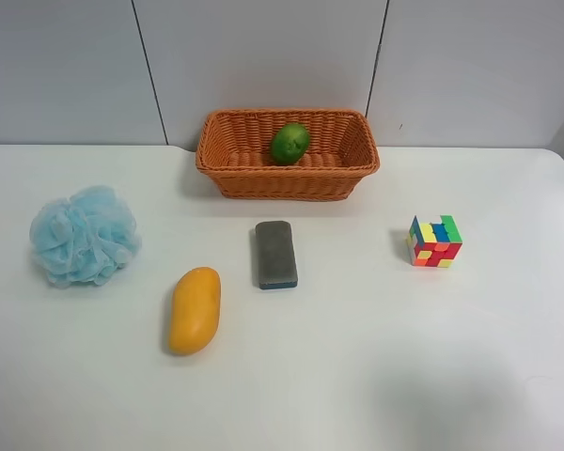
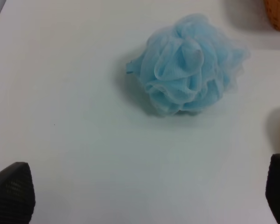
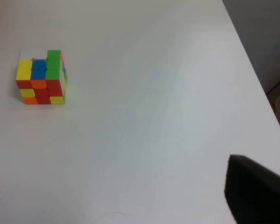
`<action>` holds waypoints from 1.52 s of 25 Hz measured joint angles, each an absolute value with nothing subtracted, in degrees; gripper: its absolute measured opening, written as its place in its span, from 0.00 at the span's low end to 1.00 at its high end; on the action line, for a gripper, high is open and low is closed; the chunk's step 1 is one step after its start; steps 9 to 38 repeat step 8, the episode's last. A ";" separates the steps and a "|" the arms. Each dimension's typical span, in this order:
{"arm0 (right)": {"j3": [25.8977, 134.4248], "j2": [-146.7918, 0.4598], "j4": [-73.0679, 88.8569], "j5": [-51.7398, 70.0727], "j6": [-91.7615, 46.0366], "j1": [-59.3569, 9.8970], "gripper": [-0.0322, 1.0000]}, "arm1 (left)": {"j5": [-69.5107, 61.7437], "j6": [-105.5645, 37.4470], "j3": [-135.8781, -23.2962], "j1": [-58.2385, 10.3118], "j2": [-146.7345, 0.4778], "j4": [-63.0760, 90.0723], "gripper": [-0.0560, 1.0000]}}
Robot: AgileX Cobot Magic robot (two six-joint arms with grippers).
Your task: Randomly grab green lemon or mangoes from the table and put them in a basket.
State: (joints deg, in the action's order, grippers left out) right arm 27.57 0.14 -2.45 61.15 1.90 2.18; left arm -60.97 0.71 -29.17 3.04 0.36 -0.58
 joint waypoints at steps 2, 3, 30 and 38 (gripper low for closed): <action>27.57 0.14 -2.45 61.15 1.92 2.18 0.99 | -60.97 0.71 -29.17 3.04 0.36 -0.58 1.00; 27.57 0.14 -2.45 61.15 1.92 2.18 0.99 | -60.97 0.71 -29.17 3.04 0.36 -0.58 1.00; 27.57 0.14 -2.45 61.15 1.97 2.18 0.99 | -60.97 0.71 -29.17 3.04 0.36 -0.58 1.00; 27.57 0.14 -2.45 61.15 1.97 2.18 0.99 | -60.97 0.71 -29.17 3.04 0.36 -0.58 1.00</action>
